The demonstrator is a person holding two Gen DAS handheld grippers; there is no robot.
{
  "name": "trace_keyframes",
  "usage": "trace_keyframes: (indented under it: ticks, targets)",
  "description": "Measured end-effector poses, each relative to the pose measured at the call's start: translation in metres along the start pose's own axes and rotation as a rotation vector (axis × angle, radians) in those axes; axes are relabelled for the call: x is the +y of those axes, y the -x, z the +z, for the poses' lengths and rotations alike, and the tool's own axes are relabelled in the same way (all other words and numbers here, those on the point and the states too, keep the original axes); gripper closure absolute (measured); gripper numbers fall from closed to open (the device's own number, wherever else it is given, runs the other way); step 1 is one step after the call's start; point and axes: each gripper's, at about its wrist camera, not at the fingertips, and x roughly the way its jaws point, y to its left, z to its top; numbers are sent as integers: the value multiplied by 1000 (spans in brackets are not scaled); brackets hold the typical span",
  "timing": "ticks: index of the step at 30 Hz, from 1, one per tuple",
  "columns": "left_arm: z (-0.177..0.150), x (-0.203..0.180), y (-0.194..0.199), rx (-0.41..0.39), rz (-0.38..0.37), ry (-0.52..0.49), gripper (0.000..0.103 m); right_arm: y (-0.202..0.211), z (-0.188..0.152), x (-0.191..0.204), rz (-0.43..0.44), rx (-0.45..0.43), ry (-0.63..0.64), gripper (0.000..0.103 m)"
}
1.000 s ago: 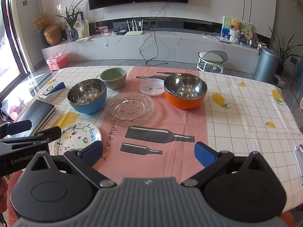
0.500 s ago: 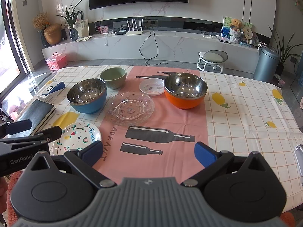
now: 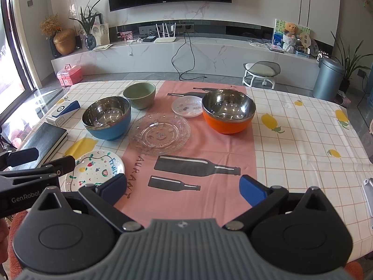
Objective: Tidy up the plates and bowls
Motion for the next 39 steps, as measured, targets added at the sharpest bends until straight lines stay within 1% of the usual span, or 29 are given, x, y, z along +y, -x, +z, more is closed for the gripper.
trace_keyframes:
  ticks: [21,25,27,29,31,32,33,34,36,37,38,39]
  targets:
    - [-2,0,0,13,2,10,13,-4,1,1,2,11,-2,3]
    - [-4,9,0,24,7,36,13,-7,-2,0,18,6,-8,3]
    - [-5,19,-2,29,1,65,16,-11,-5,-1,43,-1,-20,3]
    - [-7,34,-5,38,-17,120,23,-16,-9,-1,72,-10,-33,3]
    - [-9,46,-10,62,-35,174,24,-23,-12,0,99,-11,-42,4]
    - [-11,52,-12,76,-42,197,25,-27,-13,1,111,-11,-45,5]
    - [-12,57,-14,82,-51,210,25,-32,-15,3,125,-10,-47,9]
    - [-15,62,-17,82,-58,224,28,-37,-16,5,136,-8,-49,12]
    - [-19,71,-21,75,-60,234,33,-46,-17,8,156,2,-56,23]
    - [-22,76,-24,69,-60,239,38,-52,-18,10,174,5,-63,30]
    - [-24,81,-27,66,-60,246,45,-57,-19,11,201,1,-70,34]
    - [-26,85,-32,68,-64,253,51,-63,-20,12,232,2,-76,39]
